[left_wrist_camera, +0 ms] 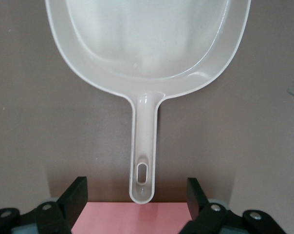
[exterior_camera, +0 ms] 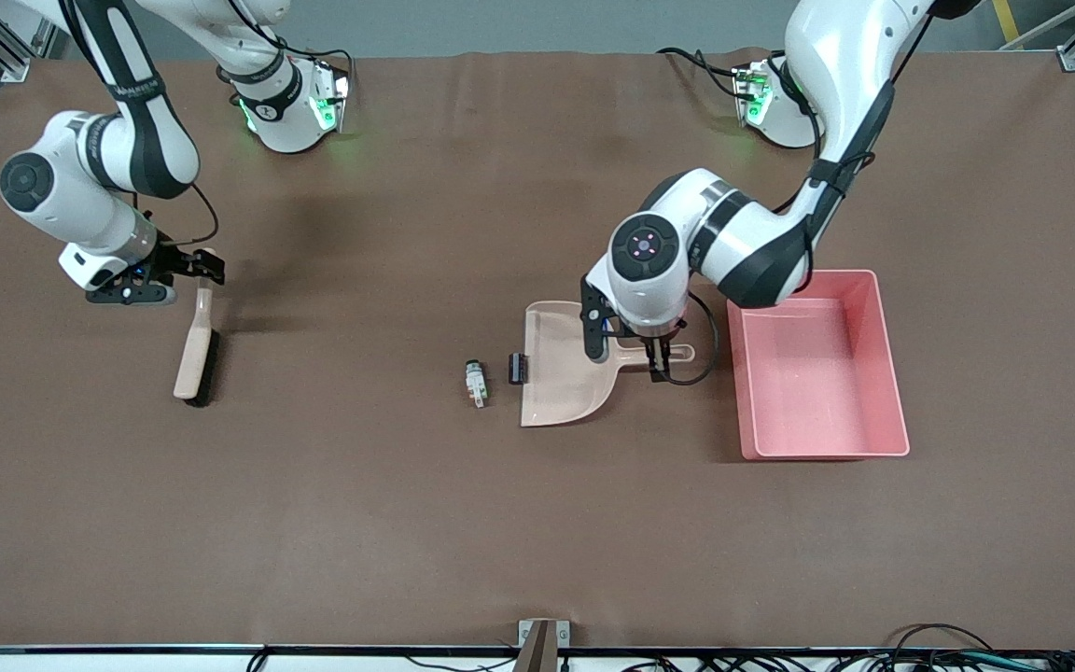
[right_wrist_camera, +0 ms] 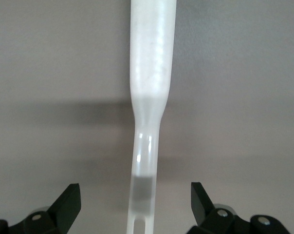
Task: Clean e-waste and dump in bin
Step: 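Grasp the dustpan handle with the left gripper and the brush with the right gripper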
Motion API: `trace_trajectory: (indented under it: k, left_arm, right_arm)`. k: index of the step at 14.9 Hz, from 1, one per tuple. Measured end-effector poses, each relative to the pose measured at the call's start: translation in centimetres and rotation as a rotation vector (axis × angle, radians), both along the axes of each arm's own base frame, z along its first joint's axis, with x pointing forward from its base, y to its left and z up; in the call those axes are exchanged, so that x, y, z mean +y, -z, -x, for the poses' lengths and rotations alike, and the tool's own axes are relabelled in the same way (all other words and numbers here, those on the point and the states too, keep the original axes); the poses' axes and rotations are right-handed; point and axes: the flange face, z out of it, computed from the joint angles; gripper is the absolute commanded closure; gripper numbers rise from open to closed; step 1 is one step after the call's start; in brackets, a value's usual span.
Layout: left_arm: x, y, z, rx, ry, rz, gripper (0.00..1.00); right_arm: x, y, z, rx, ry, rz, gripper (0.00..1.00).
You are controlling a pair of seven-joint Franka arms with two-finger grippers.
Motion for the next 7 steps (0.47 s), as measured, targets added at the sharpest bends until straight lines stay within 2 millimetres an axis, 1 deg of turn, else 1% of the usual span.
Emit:
trace_trajectory:
  k: [2, 3, 4, 6, 7]
  left_arm:
    - [-0.3, 0.9, 0.1, -0.003, 0.021, -0.007, 0.14]
    - [-0.3, 1.3, 0.0, 0.0, 0.023, -0.007, 0.15]
    - [-0.2, 1.6, -0.1, 0.004, 0.022, -0.007, 0.18]
    - [0.0, 2.5, -0.2, 0.016, 0.012, -0.01, 0.18]
    - [0.0, 3.4, -0.1, 0.024, -0.002, -0.015, 0.18]
  right_arm:
    - [-0.2, 2.3, 0.0, 0.006, -0.011, -0.001, 0.05]
    - [-0.4, 2.9, 0.1, 0.012, -0.008, -0.002, 0.05]
    - [-0.7, 3.2, 0.1, 0.016, -0.005, -0.003, 0.06]
    - [-1.0, 3.2, 0.1, 0.013, -0.004, -0.003, 0.07]
    - [-1.1, 3.1, 0.0, 0.013, -0.005, -0.003, 0.08]
